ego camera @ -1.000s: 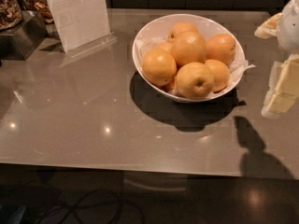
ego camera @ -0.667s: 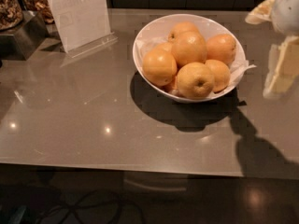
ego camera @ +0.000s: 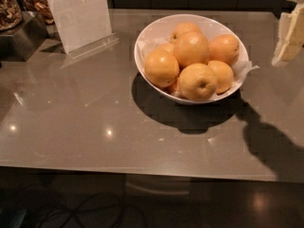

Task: Pick orange from white bowl

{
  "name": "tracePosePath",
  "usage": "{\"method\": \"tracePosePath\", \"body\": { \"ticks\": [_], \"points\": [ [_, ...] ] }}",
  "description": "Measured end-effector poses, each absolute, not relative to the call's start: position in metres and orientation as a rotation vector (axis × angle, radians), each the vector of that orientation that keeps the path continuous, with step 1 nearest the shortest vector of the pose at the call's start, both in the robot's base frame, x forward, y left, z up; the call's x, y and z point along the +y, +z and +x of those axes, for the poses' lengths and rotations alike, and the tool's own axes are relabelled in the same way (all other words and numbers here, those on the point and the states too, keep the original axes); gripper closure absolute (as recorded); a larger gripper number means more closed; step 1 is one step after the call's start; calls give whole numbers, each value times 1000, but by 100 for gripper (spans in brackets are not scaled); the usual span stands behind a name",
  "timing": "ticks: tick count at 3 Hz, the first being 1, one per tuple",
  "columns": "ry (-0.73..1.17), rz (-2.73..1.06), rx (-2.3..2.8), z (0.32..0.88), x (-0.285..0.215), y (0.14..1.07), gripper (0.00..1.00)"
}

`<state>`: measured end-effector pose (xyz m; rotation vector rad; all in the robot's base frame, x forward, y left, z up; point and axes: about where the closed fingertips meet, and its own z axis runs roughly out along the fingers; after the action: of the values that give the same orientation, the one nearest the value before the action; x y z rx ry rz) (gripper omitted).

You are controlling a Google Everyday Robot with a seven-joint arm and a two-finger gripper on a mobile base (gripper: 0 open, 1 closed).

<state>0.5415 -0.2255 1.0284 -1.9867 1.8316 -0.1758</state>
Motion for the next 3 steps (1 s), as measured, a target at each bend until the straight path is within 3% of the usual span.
{"method": "tracePosePath", "body": {
  "ticks": [3],
  "points": [
    [-4,-1905,1742,593,-244,984,0]
  ]
}}
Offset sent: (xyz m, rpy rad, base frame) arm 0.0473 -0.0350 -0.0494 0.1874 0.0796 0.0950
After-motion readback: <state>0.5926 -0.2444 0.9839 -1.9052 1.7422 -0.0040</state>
